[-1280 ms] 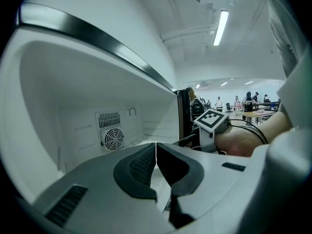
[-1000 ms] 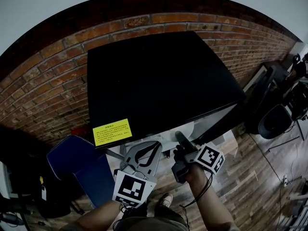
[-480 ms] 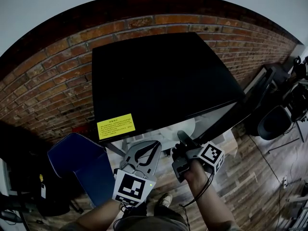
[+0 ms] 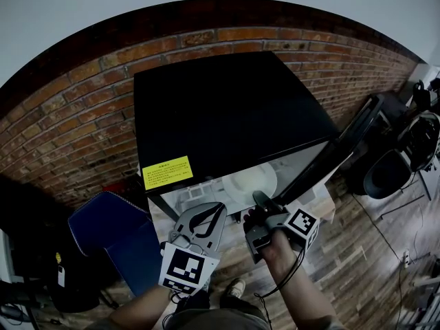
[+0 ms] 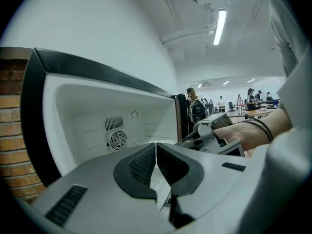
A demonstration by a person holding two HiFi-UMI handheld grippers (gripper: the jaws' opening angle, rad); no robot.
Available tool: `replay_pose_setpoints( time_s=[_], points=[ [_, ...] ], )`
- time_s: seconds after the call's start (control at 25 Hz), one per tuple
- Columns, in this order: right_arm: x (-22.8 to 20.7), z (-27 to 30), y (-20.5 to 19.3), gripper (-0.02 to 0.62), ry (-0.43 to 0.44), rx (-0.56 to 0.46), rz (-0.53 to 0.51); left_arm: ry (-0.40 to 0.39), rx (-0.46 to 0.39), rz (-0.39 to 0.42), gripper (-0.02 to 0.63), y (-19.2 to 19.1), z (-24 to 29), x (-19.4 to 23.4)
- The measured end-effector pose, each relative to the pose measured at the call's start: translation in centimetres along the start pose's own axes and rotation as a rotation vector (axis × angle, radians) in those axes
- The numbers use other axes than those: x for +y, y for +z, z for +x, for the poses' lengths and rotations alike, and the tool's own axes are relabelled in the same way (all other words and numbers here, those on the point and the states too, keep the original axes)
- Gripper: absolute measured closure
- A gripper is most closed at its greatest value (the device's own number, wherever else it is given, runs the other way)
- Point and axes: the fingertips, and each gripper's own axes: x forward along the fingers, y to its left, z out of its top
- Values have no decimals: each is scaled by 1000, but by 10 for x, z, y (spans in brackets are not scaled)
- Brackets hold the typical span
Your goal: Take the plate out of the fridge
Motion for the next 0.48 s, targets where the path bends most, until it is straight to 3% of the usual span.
replay_pose_setpoints(
  time_s=[0.48],
  points=[
    [49,-53,-6,551,60,-37,-1,-12,-38,16,586,12,-15,-8]
  ],
)
